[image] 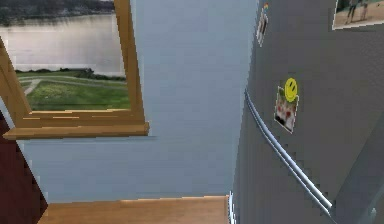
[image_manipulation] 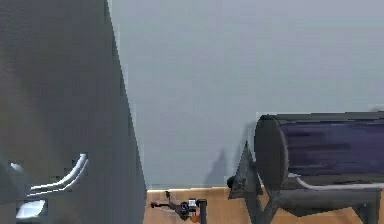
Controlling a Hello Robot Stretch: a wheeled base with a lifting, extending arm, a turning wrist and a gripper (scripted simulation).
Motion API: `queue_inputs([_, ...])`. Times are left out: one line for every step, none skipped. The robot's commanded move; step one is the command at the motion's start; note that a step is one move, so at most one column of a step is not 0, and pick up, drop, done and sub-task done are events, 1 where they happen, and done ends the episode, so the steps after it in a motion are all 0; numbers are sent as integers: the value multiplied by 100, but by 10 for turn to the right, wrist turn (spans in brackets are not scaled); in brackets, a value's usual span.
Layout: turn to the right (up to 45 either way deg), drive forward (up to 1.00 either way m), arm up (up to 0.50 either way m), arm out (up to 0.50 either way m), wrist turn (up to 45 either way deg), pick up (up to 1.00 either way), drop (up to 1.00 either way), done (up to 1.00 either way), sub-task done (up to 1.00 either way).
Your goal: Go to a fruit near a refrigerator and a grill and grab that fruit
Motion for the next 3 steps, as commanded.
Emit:
queue_inputs([0, 0, 0, 0, 450, 0, 0, 0, 0])
queue_inputs([0, 0, 0, 0, 150, 0, 0, 0, 0])
queue_inputs([0, 0, -30, 0, 0, 0, 0, 0, 0])
